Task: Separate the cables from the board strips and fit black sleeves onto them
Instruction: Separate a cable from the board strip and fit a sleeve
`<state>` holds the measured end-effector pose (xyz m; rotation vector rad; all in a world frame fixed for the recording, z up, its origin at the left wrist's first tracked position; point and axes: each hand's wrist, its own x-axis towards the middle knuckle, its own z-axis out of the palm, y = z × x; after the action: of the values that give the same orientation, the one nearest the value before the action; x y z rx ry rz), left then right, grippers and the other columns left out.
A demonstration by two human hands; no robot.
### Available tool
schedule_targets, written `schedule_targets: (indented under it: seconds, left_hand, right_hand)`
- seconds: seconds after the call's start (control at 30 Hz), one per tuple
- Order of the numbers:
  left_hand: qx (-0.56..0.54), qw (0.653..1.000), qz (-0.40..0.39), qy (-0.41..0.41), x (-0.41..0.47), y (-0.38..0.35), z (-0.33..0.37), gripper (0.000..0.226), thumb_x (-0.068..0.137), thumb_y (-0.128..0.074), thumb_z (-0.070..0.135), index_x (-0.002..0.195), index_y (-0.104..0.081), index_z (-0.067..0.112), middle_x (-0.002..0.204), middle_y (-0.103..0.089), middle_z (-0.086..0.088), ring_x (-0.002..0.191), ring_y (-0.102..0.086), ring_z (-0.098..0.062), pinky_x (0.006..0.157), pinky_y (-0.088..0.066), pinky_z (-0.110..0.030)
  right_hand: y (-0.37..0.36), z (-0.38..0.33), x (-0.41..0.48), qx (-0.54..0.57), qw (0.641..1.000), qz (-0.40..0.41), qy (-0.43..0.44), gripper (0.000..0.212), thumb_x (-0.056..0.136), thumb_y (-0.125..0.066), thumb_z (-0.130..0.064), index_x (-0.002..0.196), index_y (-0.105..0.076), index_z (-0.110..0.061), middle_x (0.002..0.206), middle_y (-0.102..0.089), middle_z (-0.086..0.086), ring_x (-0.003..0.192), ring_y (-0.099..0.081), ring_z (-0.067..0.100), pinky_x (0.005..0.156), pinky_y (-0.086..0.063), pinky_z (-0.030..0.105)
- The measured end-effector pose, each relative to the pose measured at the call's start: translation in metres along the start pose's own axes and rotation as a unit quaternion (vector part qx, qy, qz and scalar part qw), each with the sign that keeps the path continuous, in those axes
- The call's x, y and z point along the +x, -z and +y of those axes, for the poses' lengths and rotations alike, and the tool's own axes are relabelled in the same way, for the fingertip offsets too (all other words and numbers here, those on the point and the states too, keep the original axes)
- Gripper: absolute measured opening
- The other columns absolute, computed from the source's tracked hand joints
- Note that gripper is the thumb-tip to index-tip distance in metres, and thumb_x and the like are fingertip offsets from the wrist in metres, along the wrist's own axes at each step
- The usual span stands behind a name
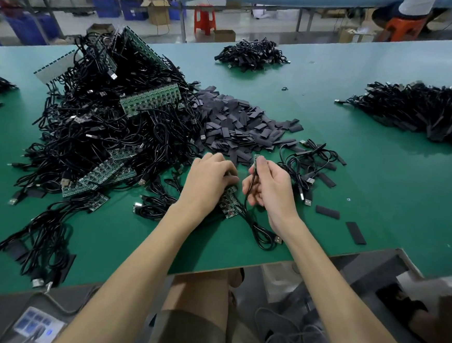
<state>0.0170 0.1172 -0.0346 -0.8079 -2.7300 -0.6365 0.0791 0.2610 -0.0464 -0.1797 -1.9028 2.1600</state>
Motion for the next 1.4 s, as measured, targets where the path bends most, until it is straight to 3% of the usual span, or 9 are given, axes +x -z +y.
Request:
schedule_targets:
  seconds: [0.17, 0.27, 0.4, 0.5, 0.7, 0.87, 1.0, 1.17, 1.4]
  left_hand:
    - [-0.07, 0.997, 0.027, 0.037, -0.004, 0.003, -0.008, 0.018, 0.098, -0.065, 0.023, 0.099, -0.076, 0.008, 0.096, -0.068, -0.008, 0.095, -0.06, -0.028, 0.089, -0.045, -0.041]
    - [-0.196, 0.975, 0.073, 0.072, -0.005, 0.007, -0.011, 0.012, 0.098, -0.067, 0.019, 0.092, -0.075, 0.014, 0.079, -0.068, 0.004, 0.078, -0.064, -0.014, 0.076, -0.05, -0.03]
    - [-0.288, 0.955, 0.022, 0.065, -0.006, 0.011, -0.014, 0.015, 0.099, -0.066, 0.02, 0.085, -0.072, 0.019, 0.056, -0.064, 0.009, 0.049, -0.054, -0.003, 0.055, -0.043, -0.017]
    - [-0.281, 0.959, 0.004, 0.035, -0.009, 0.011, -0.012, 0.015, 0.099, -0.066, 0.02, 0.087, -0.073, 0.019, 0.056, -0.063, 0.003, 0.049, -0.054, -0.005, 0.055, -0.042, -0.02]
    - [-0.267, 0.963, 0.002, 0.031, -0.017, 0.014, -0.021, 0.015, 0.1, -0.066, 0.021, 0.087, -0.073, 0.017, 0.056, -0.06, 0.01, 0.05, -0.05, -0.005, 0.056, -0.04, -0.019]
    - [-0.203, 0.978, 0.006, 0.04, -0.025, 0.023, -0.042, 0.009, 0.097, -0.069, 0.021, 0.091, -0.075, 0.018, 0.079, -0.069, 0.015, 0.075, -0.061, 0.0, 0.069, -0.043, -0.013]
    - [-0.244, 0.968, 0.009, 0.063, -0.025, 0.027, -0.045, 0.012, 0.098, -0.068, 0.022, 0.09, -0.074, 0.015, 0.06, -0.065, 0.01, 0.05, -0.055, -0.003, 0.055, -0.04, -0.015]
    - [-0.34, 0.938, -0.049, 0.04, -0.018, 0.029, -0.032, 0.007, 0.094, -0.073, 0.017, 0.095, -0.074, 0.01, 0.076, -0.073, -0.002, 0.053, -0.059, -0.015, 0.058, -0.051, -0.025]
    - [-0.372, 0.925, -0.026, 0.077, -0.018, 0.012, -0.031, 0.009, 0.093, -0.074, 0.022, 0.089, -0.069, 0.015, 0.069, -0.071, -0.004, 0.051, -0.057, -0.013, 0.057, -0.046, -0.029]
  right_hand:
    - [-0.001, 0.0, -0.001, -0.036, 0.999, -0.019, 0.01, 0.035, 0.111, -0.046, -0.034, 0.091, -0.061, -0.009, 0.063, -0.066, 0.007, 0.042, -0.049, 0.016, 0.044, -0.037, 0.017]
    - [-0.002, 0.0, -0.002, -0.06, 0.998, -0.029, 0.018, 0.03, 0.11, -0.048, -0.028, 0.095, -0.064, -0.007, 0.066, -0.066, 0.005, 0.045, -0.05, 0.012, 0.045, -0.036, 0.013]
    - [-0.003, 0.001, -0.002, -0.072, 0.997, -0.038, 0.016, 0.025, 0.109, -0.051, -0.024, 0.1, -0.066, -0.005, 0.068, -0.066, 0.005, 0.047, -0.051, 0.011, 0.047, -0.037, 0.013]
    - [-0.003, 0.002, -0.001, -0.076, 0.996, -0.045, 0.017, 0.022, 0.107, -0.054, -0.022, 0.1, -0.066, -0.004, 0.066, -0.067, 0.004, 0.047, -0.051, 0.012, 0.047, -0.037, 0.014]
    - [-0.003, 0.007, 0.001, -0.123, 0.989, -0.071, 0.033, 0.015, 0.104, -0.062, -0.025, 0.097, -0.064, -0.012, 0.068, -0.07, 0.003, 0.049, -0.053, 0.014, 0.053, -0.042, 0.019]
    - [-0.001, 0.009, 0.002, -0.142, 0.985, -0.085, 0.041, 0.02, 0.103, -0.063, -0.026, 0.096, -0.067, -0.009, 0.069, -0.071, 0.002, 0.051, -0.054, 0.013, 0.057, -0.045, 0.02]
    - [-0.002, 0.01, 0.003, -0.146, 0.983, -0.106, 0.033, 0.01, 0.103, -0.063, -0.022, 0.104, -0.069, -0.014, 0.07, -0.069, -0.004, 0.058, -0.056, 0.009, 0.063, -0.049, 0.024]
    - [-0.003, 0.009, 0.001, -0.148, 0.981, -0.12, 0.035, 0.005, 0.1, -0.067, -0.018, 0.101, -0.069, -0.013, 0.069, -0.069, -0.003, 0.055, -0.056, 0.005, 0.06, -0.048, 0.02]
    - [-0.002, 0.005, -0.001, -0.124, 0.983, -0.127, 0.038, 0.009, 0.098, -0.069, -0.01, 0.107, -0.068, -0.006, 0.07, -0.069, 0.0, 0.054, -0.057, 0.004, 0.058, -0.049, 0.018]
